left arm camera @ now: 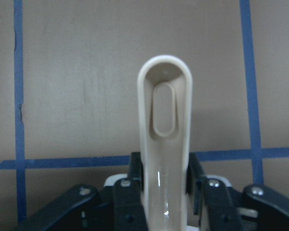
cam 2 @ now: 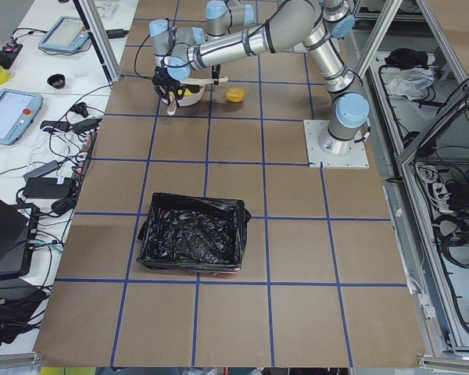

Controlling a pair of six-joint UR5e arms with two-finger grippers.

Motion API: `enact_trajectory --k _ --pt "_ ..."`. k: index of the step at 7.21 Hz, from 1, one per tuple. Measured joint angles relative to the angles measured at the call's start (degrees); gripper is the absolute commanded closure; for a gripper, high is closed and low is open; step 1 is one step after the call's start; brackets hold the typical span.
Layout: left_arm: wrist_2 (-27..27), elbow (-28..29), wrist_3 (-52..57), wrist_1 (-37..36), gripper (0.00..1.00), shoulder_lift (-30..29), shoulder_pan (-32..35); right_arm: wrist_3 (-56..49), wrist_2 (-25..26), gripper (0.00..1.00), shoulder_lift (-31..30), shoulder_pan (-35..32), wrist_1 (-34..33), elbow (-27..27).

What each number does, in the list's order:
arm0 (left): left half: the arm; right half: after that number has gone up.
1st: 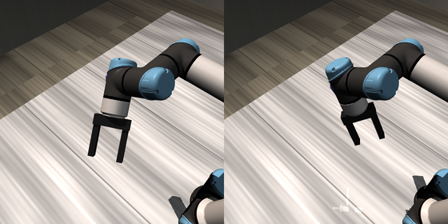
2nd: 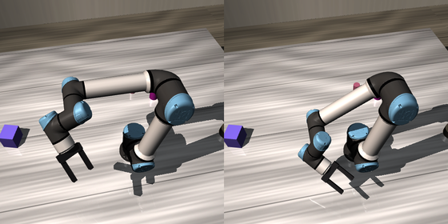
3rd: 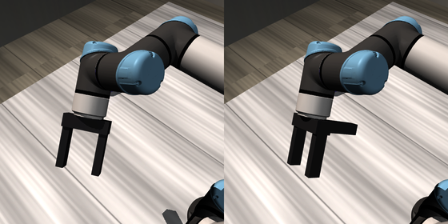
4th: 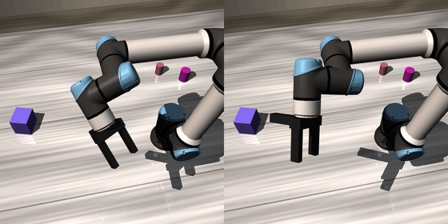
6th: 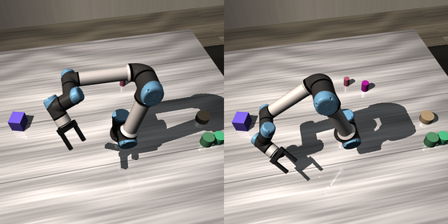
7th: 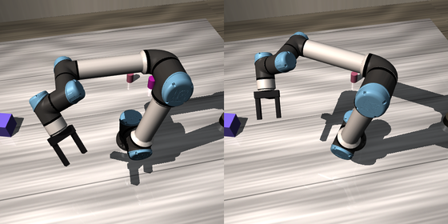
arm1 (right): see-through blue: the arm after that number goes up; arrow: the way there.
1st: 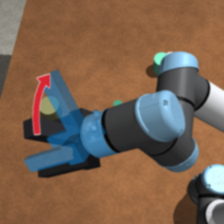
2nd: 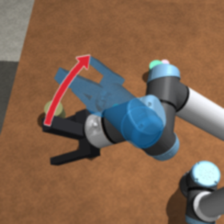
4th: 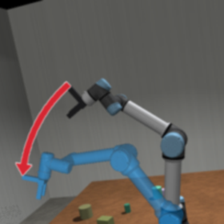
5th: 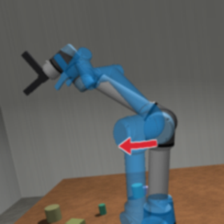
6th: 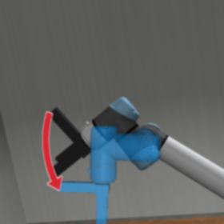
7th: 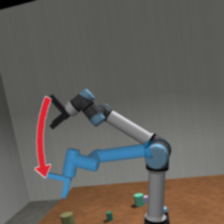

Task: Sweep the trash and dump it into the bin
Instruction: 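Sweep the yellow sponge and pastry into the dustpan with the right gripper's brush, then slide the dustpan toward the yellow lump with the left gripper while the right brush follows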

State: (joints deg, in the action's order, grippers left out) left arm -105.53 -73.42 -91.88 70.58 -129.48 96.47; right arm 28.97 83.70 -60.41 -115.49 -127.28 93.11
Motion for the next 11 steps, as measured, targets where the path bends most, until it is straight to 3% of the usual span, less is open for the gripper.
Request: enact_trajectory --k 5,7,11 --pt "8.4 -2.3 10.0 -3.5 1.00 1.9 -3.2 -10.3 12.6 0.98 -6.1 3.3 11.7 -0.2" --pt "8.4 -3.7 12.7 -3.3 1.00 3.4 -6.5 -12.8 13.5 0.99 -8.0 4.9 14.4 1.1" --pt "5.2 -6.7 18.1 -0.4 1.00 8.2 -13.5 -12.4 12.3 1.00 -14.4 6.0 15.3 8.8"
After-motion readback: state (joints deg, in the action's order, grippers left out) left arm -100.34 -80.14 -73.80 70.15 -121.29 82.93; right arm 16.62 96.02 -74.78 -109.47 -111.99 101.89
